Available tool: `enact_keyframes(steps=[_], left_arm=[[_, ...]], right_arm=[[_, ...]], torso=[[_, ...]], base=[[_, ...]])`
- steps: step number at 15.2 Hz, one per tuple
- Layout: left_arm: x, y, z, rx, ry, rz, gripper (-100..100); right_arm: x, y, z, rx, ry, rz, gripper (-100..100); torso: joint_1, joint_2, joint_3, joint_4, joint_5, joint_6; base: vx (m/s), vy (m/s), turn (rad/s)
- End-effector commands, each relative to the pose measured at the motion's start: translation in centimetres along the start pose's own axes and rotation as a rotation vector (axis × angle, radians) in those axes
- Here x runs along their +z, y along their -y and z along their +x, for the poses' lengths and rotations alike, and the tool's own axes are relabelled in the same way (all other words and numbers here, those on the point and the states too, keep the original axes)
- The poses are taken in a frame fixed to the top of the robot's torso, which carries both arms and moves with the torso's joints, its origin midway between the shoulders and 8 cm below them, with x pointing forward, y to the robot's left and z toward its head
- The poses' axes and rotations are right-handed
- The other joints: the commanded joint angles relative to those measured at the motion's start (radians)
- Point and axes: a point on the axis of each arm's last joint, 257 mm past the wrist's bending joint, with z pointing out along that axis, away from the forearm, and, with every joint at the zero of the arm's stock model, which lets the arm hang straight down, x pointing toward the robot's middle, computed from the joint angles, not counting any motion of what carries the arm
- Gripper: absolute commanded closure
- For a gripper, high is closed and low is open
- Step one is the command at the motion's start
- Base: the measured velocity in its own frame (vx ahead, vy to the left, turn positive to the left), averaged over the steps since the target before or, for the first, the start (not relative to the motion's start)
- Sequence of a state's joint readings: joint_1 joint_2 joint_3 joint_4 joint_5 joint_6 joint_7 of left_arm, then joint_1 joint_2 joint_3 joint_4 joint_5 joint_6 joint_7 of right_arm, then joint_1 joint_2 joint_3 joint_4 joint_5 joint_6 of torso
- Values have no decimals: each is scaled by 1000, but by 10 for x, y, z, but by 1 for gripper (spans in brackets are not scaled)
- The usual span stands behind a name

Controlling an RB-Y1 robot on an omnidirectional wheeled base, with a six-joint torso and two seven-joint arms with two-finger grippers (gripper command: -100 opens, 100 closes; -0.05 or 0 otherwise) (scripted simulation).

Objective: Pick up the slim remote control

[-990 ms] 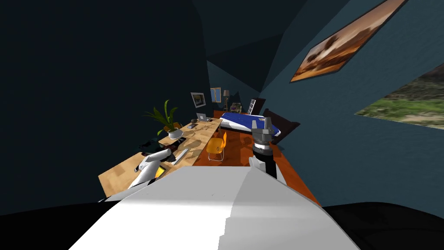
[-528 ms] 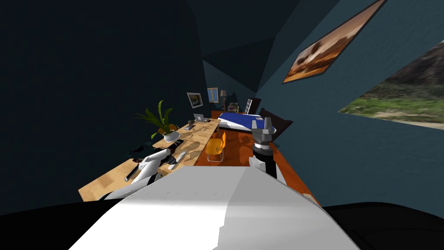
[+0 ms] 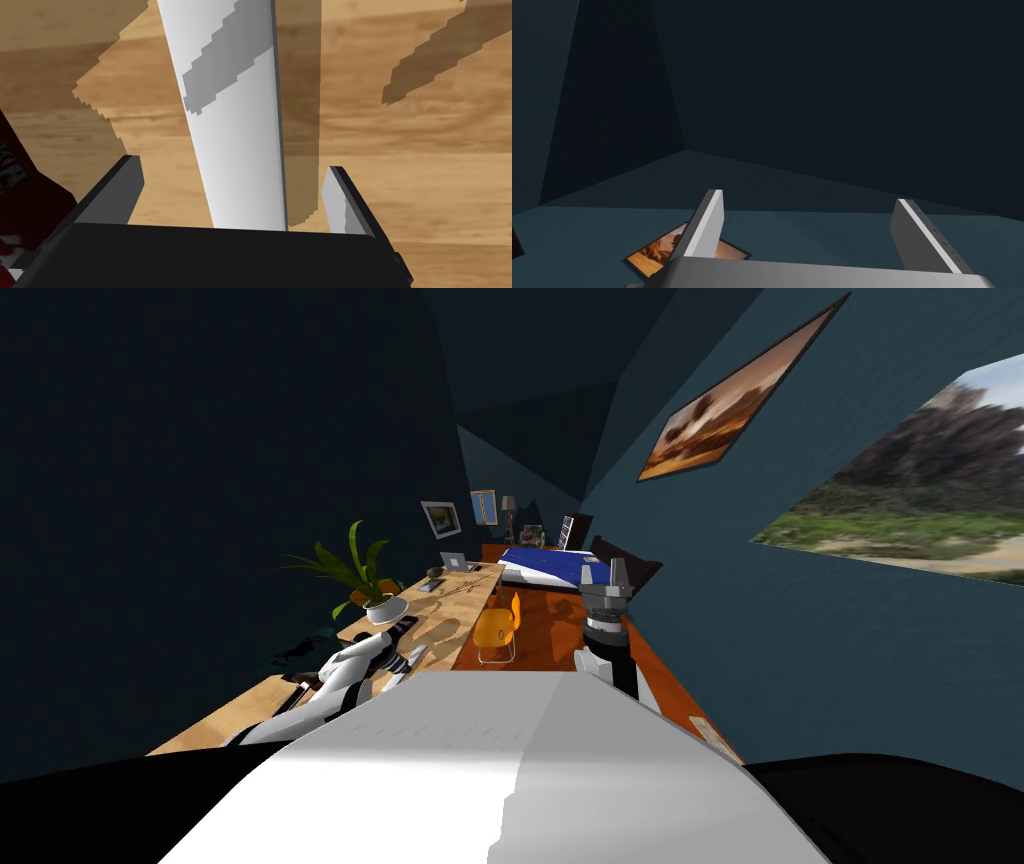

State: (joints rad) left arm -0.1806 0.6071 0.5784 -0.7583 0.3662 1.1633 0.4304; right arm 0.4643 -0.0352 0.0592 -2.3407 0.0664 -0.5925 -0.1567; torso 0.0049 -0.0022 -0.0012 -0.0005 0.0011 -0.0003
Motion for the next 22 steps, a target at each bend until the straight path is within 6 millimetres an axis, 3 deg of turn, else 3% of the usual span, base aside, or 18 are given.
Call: enact_keyframes(steps=[1,5,6,11,12,13,22], left_arm=[[1,-11,-2,-30,7,-48,-100],[3,-26,-5,-69,14,-113,-100],[1,-20,-4,-56,11,-91,-100],[21,-35,-2,-112,15,-89,-100],[17,-33,-3,-98,15,-92,-100],[17,-34,-3,-102,14,-91,100],[5,-23,-4,-69,13,-92,100]], right_arm=[[0,0,0,0,0,0,0],[0,0,0,0,0,0,0],[0,0,0,0,0,0,0],[0,0,0,0,0,0,0],[0,0,0,0,0,0,0],[0,0,0,0,0,0,0],[0,0,0,0,0,0,0]], torso=[[0,0,0,0,0,0],[0,0,0,0,0,0],[0,0,0,0,0,0],[-1,6,4,1,0,0],[-1,7,4,1,0,0],[-2,6,4,1,0,0],[-10,-5,-3,-1,-3,0]], base=[[14,66,-86],[17,72,-87],[12,48,-37],[-72,59,-146],[-51,37,-57],[-19,15,-3],[44,-35,93]])
